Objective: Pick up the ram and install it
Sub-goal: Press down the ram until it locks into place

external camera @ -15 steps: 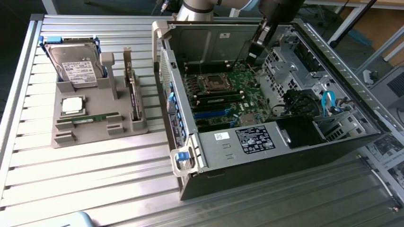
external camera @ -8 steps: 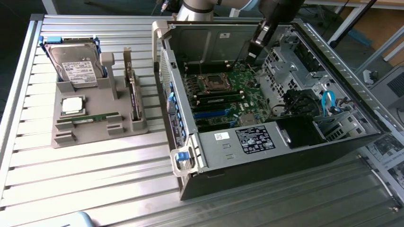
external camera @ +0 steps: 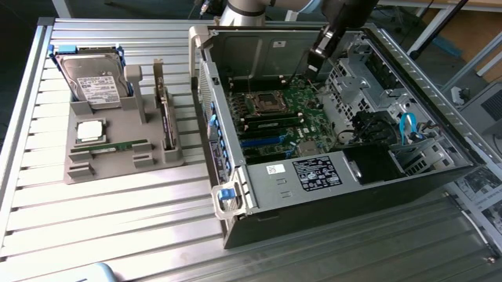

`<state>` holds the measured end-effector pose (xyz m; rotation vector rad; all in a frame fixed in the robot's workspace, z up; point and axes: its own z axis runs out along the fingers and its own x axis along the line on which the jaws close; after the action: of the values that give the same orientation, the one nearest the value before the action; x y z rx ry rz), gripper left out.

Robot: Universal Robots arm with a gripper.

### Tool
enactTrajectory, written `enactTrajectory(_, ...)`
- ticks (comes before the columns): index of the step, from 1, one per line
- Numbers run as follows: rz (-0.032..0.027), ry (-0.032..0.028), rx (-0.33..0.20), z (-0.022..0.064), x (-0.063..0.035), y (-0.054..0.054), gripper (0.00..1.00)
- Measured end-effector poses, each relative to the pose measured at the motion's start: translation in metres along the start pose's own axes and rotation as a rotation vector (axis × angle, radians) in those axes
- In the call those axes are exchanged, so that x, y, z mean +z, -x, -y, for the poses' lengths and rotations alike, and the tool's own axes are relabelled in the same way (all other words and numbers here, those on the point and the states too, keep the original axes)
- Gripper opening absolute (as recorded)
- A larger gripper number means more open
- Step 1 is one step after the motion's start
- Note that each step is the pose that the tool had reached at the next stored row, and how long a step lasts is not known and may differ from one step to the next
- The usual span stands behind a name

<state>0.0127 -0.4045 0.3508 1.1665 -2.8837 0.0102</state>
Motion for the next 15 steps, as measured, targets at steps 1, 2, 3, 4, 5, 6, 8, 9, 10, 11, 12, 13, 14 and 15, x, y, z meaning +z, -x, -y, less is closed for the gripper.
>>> enactTrajectory(1, 0.0000, 0.0002, 0.007, 0.0000, 0.0000, 0.0000, 0.11)
enactTrajectory(2, 0.0000, 0.0003, 0.011, 0.0000, 0.0000, 0.0000, 0.11)
enactTrajectory(3, 0.0001, 0.0005, 0.017, 0.0000, 0.0000, 0.0000, 0.11)
enactTrajectory(4, 0.0001, 0.0007, 0.023, 0.0000, 0.0000, 0.0000, 0.11)
enactTrajectory(5, 0.0001, 0.0008, 0.028, 0.0000, 0.0000, 0.0000, 0.11)
enactTrajectory(6, 0.0001, 0.0010, 0.034, 0.0000, 0.0000, 0.0000, 0.11)
enactTrajectory(8, 0.0002, 0.0015, 0.048, 0.0000, 0.0001, 0.0000, 0.11)
enactTrajectory(9, 0.0002, 0.0017, 0.056, 0.0000, 0.0001, 0.0000, 0.11)
enactTrajectory(10, 0.0003, 0.0020, 0.066, 0.0000, 0.0001, 0.0000, 0.11)
enactTrajectory(11, 0.0003, 0.0023, 0.074, 0.0000, 0.0001, 0.0000, 0.11)
enactTrajectory(12, 0.0004, 0.0026, 0.082, -0.0001, 0.0001, -0.0001, 0.11)
enactTrajectory(13, 0.0005, 0.0027, 0.089, 0.0000, 0.0001, 0.0000, 0.11)
enactTrajectory(14, 0.0005, 0.0030, 0.095, -0.0001, 0.0002, 0.0000, 0.11)
enactTrajectory(15, 0.0006, 0.0032, 0.101, -0.0001, 0.0002, 0.0000, 0.11)
